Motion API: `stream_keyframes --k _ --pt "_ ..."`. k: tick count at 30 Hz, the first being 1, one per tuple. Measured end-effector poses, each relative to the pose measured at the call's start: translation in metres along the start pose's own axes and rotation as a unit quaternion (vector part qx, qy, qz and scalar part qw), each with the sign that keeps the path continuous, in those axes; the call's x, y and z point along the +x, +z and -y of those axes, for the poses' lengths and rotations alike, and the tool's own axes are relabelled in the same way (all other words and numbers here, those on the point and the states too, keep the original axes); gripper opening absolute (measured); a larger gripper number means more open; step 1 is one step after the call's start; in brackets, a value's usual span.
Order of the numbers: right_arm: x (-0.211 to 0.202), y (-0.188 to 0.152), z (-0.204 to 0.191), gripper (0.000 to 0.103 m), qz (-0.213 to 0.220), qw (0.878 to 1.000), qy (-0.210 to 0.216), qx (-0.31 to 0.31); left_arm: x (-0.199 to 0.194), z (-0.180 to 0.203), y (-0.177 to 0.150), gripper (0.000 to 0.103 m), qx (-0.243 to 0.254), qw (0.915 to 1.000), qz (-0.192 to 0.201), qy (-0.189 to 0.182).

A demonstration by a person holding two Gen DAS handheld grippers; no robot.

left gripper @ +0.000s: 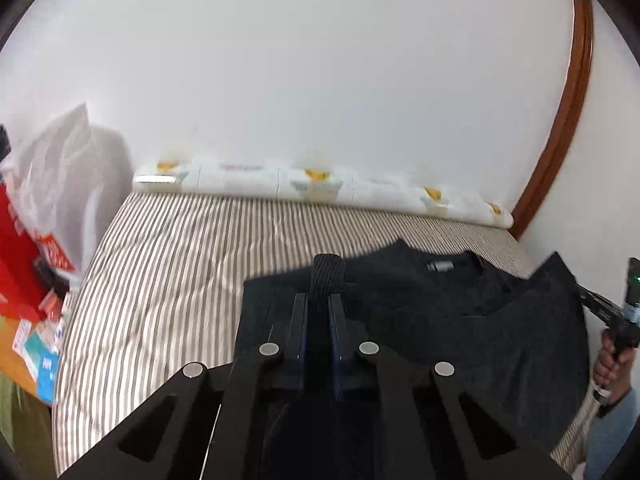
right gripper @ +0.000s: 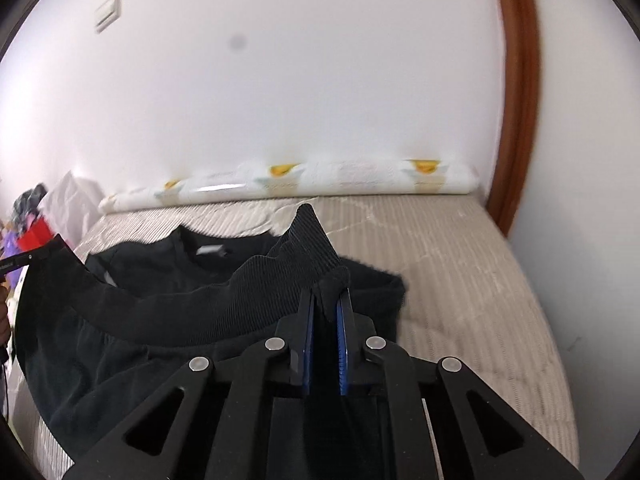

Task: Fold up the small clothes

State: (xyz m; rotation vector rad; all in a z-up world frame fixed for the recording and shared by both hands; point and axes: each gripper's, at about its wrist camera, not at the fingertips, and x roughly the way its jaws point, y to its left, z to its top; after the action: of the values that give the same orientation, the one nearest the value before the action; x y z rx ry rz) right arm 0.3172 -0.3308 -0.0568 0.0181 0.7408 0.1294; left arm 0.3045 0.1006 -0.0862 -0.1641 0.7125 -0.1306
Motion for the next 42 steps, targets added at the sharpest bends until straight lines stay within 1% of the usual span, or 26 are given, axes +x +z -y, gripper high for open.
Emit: stream_keyframes --k 3,4,6,9,10,11,13,14,16,17,18,19,20,21,23,25,27,29,33,34,36,37,38,39,41,42 --pt "0.018 0.003 0.013 0.010 -0.018 0.999 -0.013 0.026 0.033 0.006 0.009 0.009 0.001 0.9998 -0.013 0.016" --pt "0.033 0.001 0.017 0.010 -0.035 0.999 -0.019 0.034 0.042 0.005 0.009 0.009 0.002 0.9996 -0.019 0.019" --pt "0.050 -0.004 0.018 0.010 -0.058 0.997 -0.027 0.040 0.058 0.006 0.006 0.009 0.003 0.9991 -0.031 0.029" --pt "0.072 -0.012 0.017 0.010 -0.086 0.995 -0.046 0.034 0.084 0.005 -0.003 0.010 0.004 0.9964 -0.067 0.053" --pt "0.074 -0.015 0.017 0.011 -0.093 0.994 -0.047 0.034 0.089 0.004 -0.006 0.010 0.002 0.9957 -0.074 0.055" --pt "0.075 -0.016 0.019 0.013 -0.099 0.993 -0.047 0.037 0.091 0.003 -0.009 0.011 -0.001 0.9952 -0.081 0.055" --pt "0.073 -0.016 0.021 0.021 -0.115 0.990 -0.064 0.039 0.095 -0.001 -0.011 0.019 -0.009 0.9936 -0.096 0.058" --pt "0.068 -0.016 0.022 0.022 -0.115 0.990 -0.065 0.042 0.095 -0.002 -0.011 0.022 -0.013 0.9933 -0.101 0.055" --pt "0.052 -0.021 0.021 0.024 -0.109 0.991 -0.062 0.039 0.090 -0.001 -0.012 0.028 -0.012 0.9932 -0.104 0.050" --pt "0.041 -0.025 0.018 0.028 -0.105 0.992 -0.061 0.029 0.086 0.001 -0.013 0.030 -0.005 0.9931 -0.103 0.055" --pt "0.034 -0.029 0.017 0.032 -0.103 0.992 -0.061 0.024 0.083 0.004 -0.014 0.034 0.004 0.9929 -0.102 0.061" --pt "0.025 -0.035 0.013 0.038 -0.101 0.993 -0.061 0.017 0.080 0.006 -0.015 0.038 0.011 0.9927 -0.101 0.065" --pt "0.016 -0.042 0.011 0.041 -0.097 0.993 -0.059 0.015 0.076 0.008 -0.017 0.040 0.018 0.9925 -0.099 0.069" --pt "0.012 -0.046 0.010 0.042 -0.097 0.993 -0.057 0.016 0.072 0.011 -0.020 0.041 0.025 0.9922 -0.097 0.074" --pt "0.002 -0.065 0.008 0.042 -0.104 0.992 -0.062 0.026 0.064 0.015 -0.026 0.041 0.033 0.9918 -0.094 0.080" --pt "-0.004 -0.082 0.006 0.042 -0.109 0.991 -0.070 0.033 0.053 0.020 -0.037 0.045 0.044 0.9907 -0.089 0.093" --pt "-0.009 -0.095 0.005 0.042 -0.114 0.989 -0.085 0.031 0.043 0.022 -0.046 0.047 0.051 0.9900 -0.088 0.098" --pt "-0.021 -0.107 0.004 0.042 -0.110 0.988 -0.101 0.034 0.029 0.023 -0.058 0.047 0.056 0.9893 -0.090 0.100" --pt "-0.042 -0.115 -0.004 0.043 -0.112 0.984 -0.137 0.030 0.003 0.014 -0.079 0.052 0.050 0.9898 -0.089 0.099" --pt "-0.051 -0.115 -0.011 0.043 -0.109 0.982 -0.151 0.022 -0.003 0.010 -0.083 0.054 0.045 0.9905 -0.089 0.095" --pt "-0.061 -0.111 -0.023 0.043 -0.097 0.984 -0.151 0.016 -0.018 -0.001 -0.095 0.055 0.026 0.9921 -0.091 0.082" --pt "-0.066 -0.107 -0.033 0.044 -0.090 0.985 -0.144 0.013 -0.024 -0.004 -0.100 0.059 0.022 0.9928 -0.090 0.076" --pt "-0.071 -0.103 -0.047 0.045 -0.084 0.987 -0.136 0.005 -0.033 -0.008 -0.106 0.060 0.016 0.9937 -0.087 0.069" --pt "-0.074 -0.098 -0.063 0.046 -0.074 0.989 -0.132 -0.006 -0.043 -0.013 -0.112 0.061 0.012 0.9939 -0.086 0.068" --pt "-0.078 -0.093 -0.090 0.051 -0.060 0.990 -0.123 -0.018 -0.057 -0.020 -0.124 0.060 0.008 0.9936 -0.085 0.074" --pt "-0.079 -0.092 -0.109 0.053 -0.055 0.992 -0.107 -0.026 -0.067 -0.027 -0.133 0.060 0.003 0.9937 -0.084 0.074"
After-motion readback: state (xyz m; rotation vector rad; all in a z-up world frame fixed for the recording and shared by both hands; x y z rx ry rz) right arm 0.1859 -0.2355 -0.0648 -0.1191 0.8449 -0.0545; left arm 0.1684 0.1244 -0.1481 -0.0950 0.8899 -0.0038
